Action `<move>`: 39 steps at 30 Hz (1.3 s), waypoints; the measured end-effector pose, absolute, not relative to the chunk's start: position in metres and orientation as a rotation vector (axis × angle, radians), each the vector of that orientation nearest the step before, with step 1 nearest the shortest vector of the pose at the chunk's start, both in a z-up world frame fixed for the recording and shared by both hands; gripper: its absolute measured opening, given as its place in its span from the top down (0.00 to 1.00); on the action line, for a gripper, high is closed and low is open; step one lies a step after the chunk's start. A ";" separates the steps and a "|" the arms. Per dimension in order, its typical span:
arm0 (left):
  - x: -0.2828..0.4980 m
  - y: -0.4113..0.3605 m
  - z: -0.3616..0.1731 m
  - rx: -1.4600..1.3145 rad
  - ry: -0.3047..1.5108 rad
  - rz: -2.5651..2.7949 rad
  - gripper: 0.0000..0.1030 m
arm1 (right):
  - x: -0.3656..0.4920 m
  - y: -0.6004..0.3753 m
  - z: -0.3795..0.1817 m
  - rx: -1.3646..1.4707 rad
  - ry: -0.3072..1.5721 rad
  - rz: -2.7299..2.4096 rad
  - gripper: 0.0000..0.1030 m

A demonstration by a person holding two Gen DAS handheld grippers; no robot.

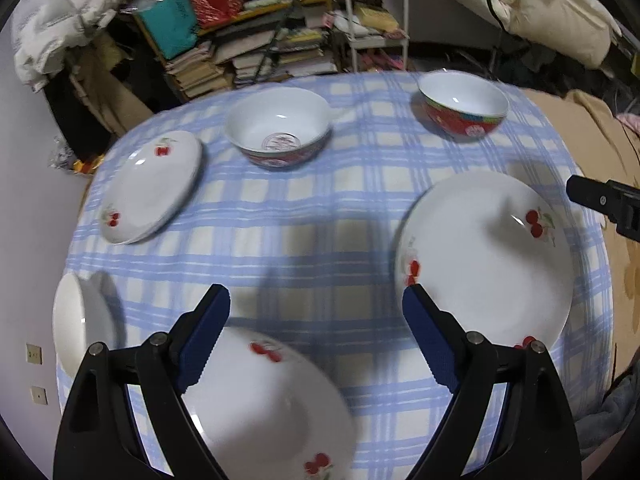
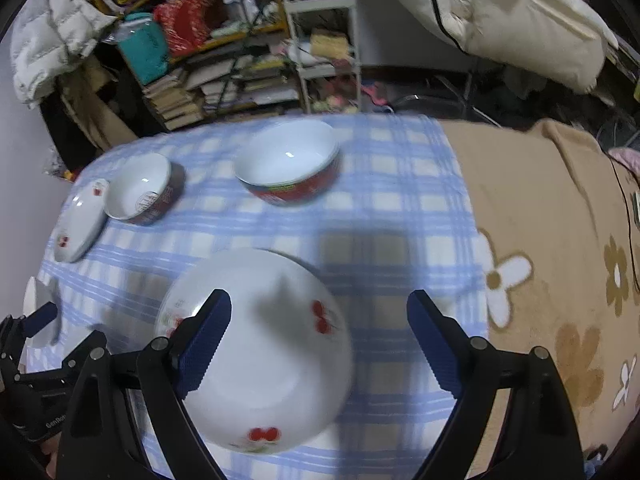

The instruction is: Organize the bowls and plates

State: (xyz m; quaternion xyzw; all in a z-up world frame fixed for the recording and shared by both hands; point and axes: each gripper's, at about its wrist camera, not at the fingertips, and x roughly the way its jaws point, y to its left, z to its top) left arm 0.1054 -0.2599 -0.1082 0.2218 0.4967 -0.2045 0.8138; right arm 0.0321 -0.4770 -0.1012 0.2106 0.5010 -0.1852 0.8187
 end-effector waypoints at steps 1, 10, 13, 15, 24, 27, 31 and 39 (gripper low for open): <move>0.106 -0.264 -0.113 0.473 1.075 -0.444 0.15 | 0.030 -0.479 -0.107 0.466 1.082 -0.392 0.09; 0.110 -0.286 -0.144 0.441 1.167 -0.481 0.16 | 0.028 -0.492 -0.149 0.535 1.169 -0.365 0.37; 0.111 -0.291 -0.151 0.443 1.185 -0.508 0.25 | 0.032 -0.491 -0.160 0.545 1.203 -0.321 0.56; 0.113 -0.295 -0.156 0.446 1.205 -0.529 0.35 | 0.034 -0.489 -0.164 0.537 1.210 -0.293 0.69; 0.120 -0.299 -0.181 0.312 1.328 -0.599 0.77 | 0.040 -0.486 -0.169 0.525 1.223 -0.267 0.84; 0.120 -0.301 -0.180 0.307 1.339 -0.589 0.79 | 0.038 -0.489 -0.167 0.541 1.214 -0.266 0.85; 0.120 -0.298 -0.173 0.310 1.344 -0.585 0.80 | 0.037 -0.489 -0.157 0.553 1.177 -0.252 0.87; 0.117 -0.274 -0.150 0.290 1.318 -0.545 0.80 | 0.048 -0.466 -0.130 0.506 1.152 -0.198 0.87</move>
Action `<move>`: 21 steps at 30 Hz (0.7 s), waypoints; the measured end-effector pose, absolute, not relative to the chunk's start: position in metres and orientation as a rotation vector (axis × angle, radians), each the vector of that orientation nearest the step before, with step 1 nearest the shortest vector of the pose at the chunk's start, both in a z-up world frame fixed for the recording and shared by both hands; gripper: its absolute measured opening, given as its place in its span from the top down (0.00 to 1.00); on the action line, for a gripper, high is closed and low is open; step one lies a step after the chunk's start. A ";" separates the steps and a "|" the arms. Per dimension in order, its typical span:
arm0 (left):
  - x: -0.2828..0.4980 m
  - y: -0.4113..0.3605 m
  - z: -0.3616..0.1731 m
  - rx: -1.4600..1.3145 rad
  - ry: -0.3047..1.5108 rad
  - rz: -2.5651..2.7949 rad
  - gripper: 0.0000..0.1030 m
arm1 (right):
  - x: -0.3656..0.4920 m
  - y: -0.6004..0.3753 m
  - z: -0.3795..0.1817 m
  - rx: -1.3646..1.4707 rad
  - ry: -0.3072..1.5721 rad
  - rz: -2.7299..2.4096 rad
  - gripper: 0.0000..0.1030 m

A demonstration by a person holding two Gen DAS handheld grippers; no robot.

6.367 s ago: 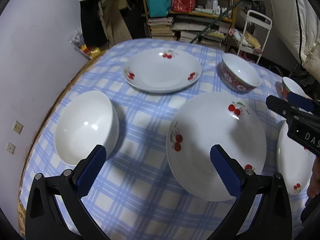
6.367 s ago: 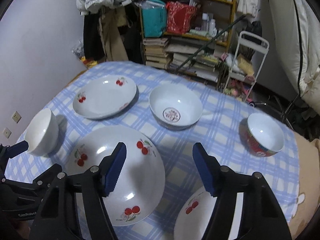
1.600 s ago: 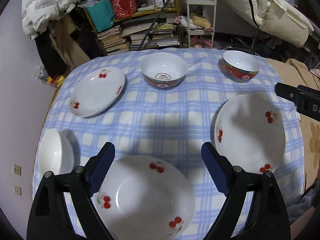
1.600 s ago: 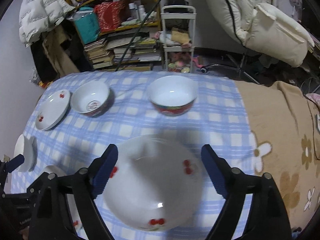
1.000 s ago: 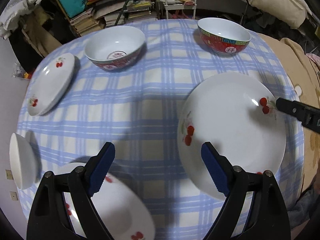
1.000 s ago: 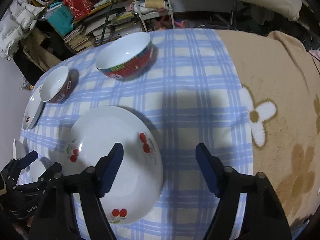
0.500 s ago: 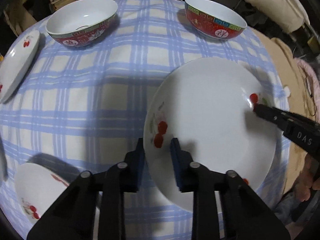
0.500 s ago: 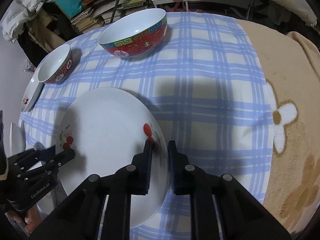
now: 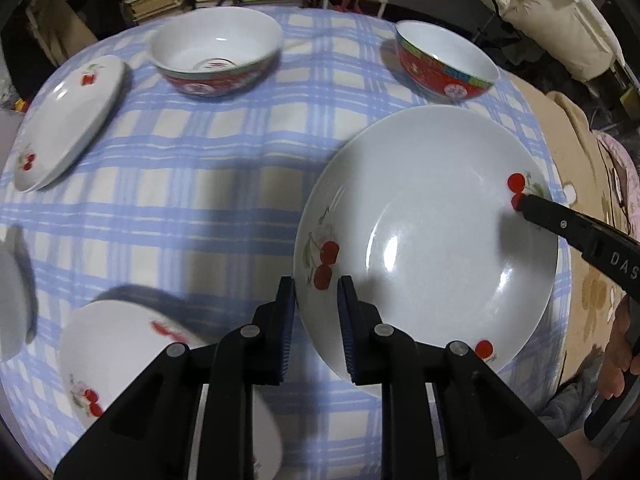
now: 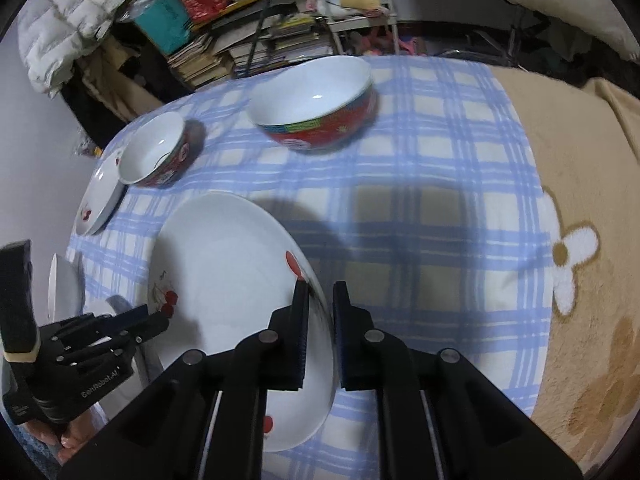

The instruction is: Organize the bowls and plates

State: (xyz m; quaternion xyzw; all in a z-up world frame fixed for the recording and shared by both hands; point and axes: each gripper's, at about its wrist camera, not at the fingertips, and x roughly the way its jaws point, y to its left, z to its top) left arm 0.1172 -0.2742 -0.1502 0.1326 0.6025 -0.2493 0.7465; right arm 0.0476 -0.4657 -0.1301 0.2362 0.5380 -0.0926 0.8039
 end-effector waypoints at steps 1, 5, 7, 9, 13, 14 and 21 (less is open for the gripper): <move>0.118 -0.269 -0.147 0.281 1.316 -0.541 0.80 | 0.049 -0.463 -0.128 0.497 1.155 -0.196 0.87; 0.118 -0.246 -0.130 0.256 1.292 -0.528 0.80 | 0.054 -0.448 -0.118 0.492 1.152 -0.172 0.87; 0.118 -0.236 -0.122 0.251 1.279 -0.521 0.80 | 0.055 -0.441 -0.112 0.502 1.142 -0.160 0.87; 0.118 -0.228 -0.115 0.257 1.273 -0.508 0.80 | 0.057 -0.432 -0.105 0.507 1.126 -0.147 0.87; 0.117 -0.210 -0.097 0.265 1.229 -0.486 0.80 | 0.063 -0.412 -0.092 0.493 1.100 -0.123 0.87; 0.117 -0.203 -0.092 0.258 1.220 -0.477 0.80 | 0.064 -0.407 -0.091 0.504 1.095 -0.118 0.87; 0.116 -0.162 -0.072 0.245 1.190 -0.426 0.80 | 0.073 -0.372 -0.088 0.492 1.086 -0.064 0.86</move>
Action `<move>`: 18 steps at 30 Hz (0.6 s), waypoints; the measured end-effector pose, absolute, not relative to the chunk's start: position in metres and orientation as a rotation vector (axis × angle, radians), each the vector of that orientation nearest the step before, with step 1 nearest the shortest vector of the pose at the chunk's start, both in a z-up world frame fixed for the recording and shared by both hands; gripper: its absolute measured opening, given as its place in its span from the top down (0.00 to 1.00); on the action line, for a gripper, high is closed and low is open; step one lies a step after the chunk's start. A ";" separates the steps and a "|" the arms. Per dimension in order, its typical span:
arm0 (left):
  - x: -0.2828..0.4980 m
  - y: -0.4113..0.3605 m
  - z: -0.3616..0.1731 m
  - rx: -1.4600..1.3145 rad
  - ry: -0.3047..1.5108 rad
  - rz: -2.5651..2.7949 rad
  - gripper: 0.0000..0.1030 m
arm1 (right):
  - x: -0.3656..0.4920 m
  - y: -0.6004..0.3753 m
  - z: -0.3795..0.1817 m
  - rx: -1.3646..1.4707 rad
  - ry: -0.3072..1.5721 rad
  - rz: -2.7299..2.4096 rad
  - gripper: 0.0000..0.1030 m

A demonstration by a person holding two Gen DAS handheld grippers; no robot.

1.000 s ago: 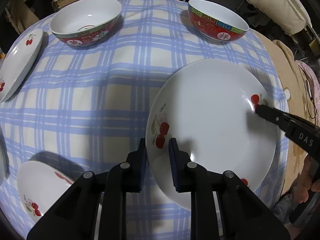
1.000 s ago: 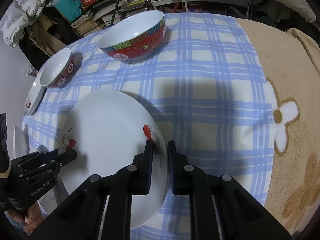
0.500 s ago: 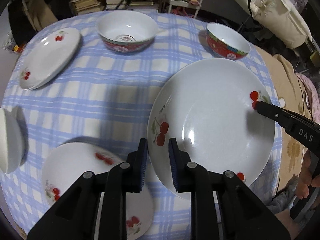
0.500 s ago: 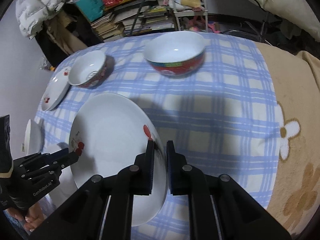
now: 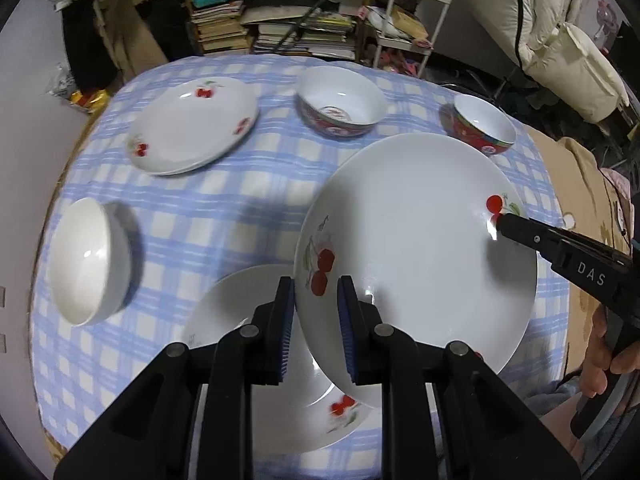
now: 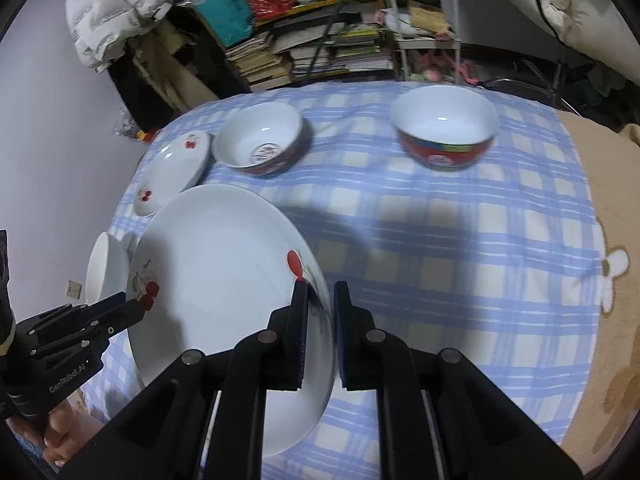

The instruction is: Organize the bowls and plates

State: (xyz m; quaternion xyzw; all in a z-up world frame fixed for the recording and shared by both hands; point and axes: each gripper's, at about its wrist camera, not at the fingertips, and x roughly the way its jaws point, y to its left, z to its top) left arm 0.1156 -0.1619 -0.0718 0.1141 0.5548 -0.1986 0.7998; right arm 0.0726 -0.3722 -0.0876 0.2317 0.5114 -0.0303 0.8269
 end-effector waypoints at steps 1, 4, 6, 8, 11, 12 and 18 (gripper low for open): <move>0.115 -0.155 -0.071 0.244 1.190 -0.411 0.80 | 0.075 -0.366 -0.087 0.490 1.085 -0.053 0.86; 0.114 -0.137 -0.069 0.229 1.195 -0.387 0.80 | 0.079 -0.348 -0.086 0.478 1.082 -0.026 0.86; 0.113 -0.124 -0.069 0.219 1.203 -0.374 0.80 | 0.079 -0.338 -0.084 0.470 1.078 -0.007 0.86; 0.109 -0.109 -0.067 0.213 1.204 -0.361 0.80 | 0.080 -0.328 -0.083 0.465 1.073 0.016 0.86; 0.106 -0.091 -0.066 0.202 1.204 -0.349 0.80 | 0.082 -0.311 -0.082 0.451 1.072 0.043 0.86; 0.105 -0.087 -0.066 0.201 1.204 -0.344 0.80 | 0.083 -0.306 -0.082 0.448 1.072 0.052 0.86; 0.103 -0.064 -0.064 0.191 1.192 -0.306 0.80 | 0.089 -0.283 -0.084 0.433 1.066 0.086 0.86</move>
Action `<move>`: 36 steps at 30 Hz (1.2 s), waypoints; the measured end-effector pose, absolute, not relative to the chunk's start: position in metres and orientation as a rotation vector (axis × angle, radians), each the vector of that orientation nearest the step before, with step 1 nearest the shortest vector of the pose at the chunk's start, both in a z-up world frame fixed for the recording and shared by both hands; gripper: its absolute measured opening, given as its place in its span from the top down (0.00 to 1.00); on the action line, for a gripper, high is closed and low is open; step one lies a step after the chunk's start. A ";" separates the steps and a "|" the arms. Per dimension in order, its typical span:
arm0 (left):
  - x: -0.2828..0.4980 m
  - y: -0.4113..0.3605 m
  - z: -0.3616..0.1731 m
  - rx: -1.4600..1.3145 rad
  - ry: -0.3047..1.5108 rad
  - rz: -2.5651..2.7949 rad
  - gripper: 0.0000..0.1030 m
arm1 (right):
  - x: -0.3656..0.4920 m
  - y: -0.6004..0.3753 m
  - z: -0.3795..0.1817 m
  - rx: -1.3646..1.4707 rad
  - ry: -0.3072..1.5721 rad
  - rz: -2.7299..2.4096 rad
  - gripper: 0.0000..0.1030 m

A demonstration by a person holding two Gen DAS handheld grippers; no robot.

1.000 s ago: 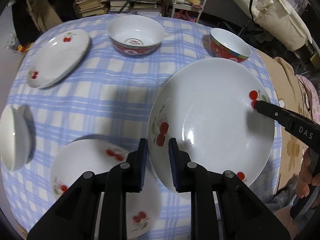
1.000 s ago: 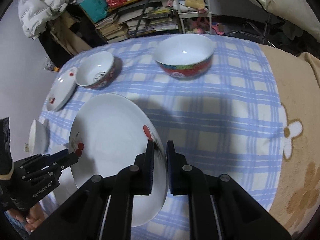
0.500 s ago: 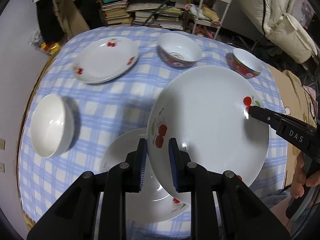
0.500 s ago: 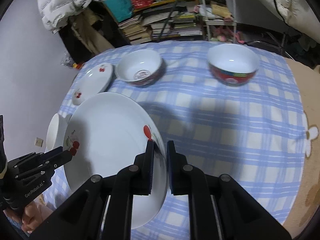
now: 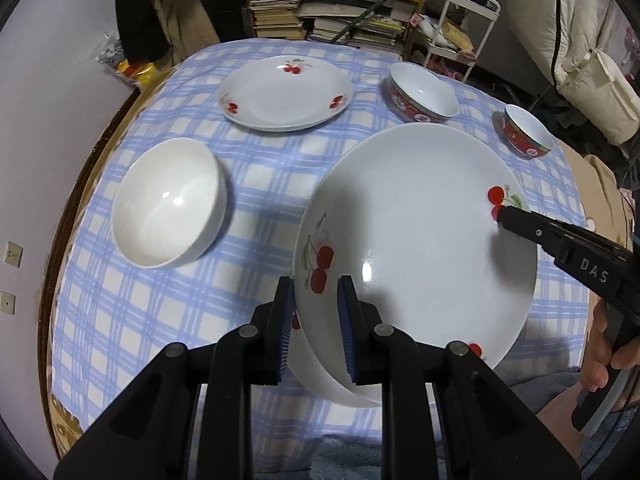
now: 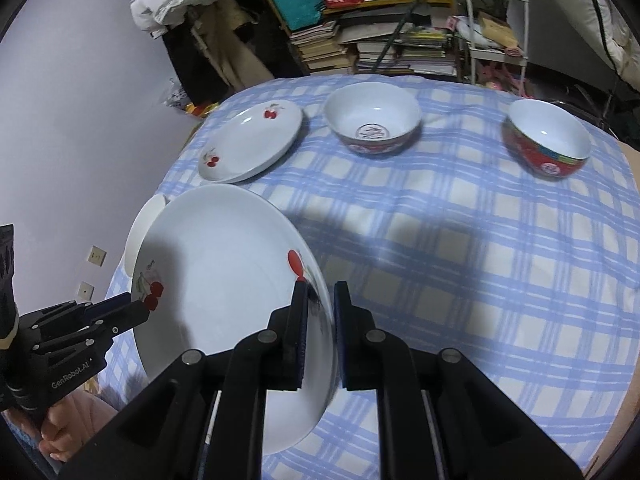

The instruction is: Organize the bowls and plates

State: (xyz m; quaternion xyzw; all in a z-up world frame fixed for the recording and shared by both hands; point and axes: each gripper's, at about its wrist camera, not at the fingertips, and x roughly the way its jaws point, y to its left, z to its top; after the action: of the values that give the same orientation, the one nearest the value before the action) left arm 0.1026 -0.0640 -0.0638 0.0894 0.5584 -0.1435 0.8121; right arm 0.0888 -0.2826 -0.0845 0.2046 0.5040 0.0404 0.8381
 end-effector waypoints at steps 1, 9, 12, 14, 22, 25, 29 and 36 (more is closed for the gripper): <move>0.103 -0.062 -0.063 0.186 1.190 -0.305 0.80 | 0.089 -0.280 -0.086 0.435 1.069 0.093 0.86; 0.101 -0.049 -0.079 0.150 1.203 -0.288 0.80 | 0.091 -0.266 -0.103 0.406 1.112 0.104 0.86; 0.100 -0.045 -0.089 0.136 1.224 -0.285 0.80 | 0.093 -0.264 -0.110 0.393 1.130 0.101 0.86; 0.100 -0.044 -0.094 0.140 1.230 -0.279 0.80 | 0.095 -0.261 -0.112 0.384 1.137 0.100 0.86; 0.099 -0.046 -0.112 0.159 1.262 -0.264 0.80 | 0.095 -0.254 -0.126 0.338 1.156 0.093 0.86; 0.099 -0.047 -0.118 0.182 1.269 -0.247 0.80 | 0.094 -0.251 -0.132 0.325 1.168 0.098 0.86; 0.101 -0.051 -0.121 0.199 1.269 -0.249 0.80 | 0.095 -0.249 -0.135 0.308 1.171 0.086 0.85; 0.105 -0.050 -0.128 0.203 1.283 -0.238 0.80 | 0.098 -0.247 -0.146 0.312 1.205 0.087 0.85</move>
State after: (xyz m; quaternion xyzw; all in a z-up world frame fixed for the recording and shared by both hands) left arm 0.1048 -0.0499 -0.1284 0.0943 0.5959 -0.1108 0.7898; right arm 0.0976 -0.2470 -0.1464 0.1460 0.5642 0.0406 0.8116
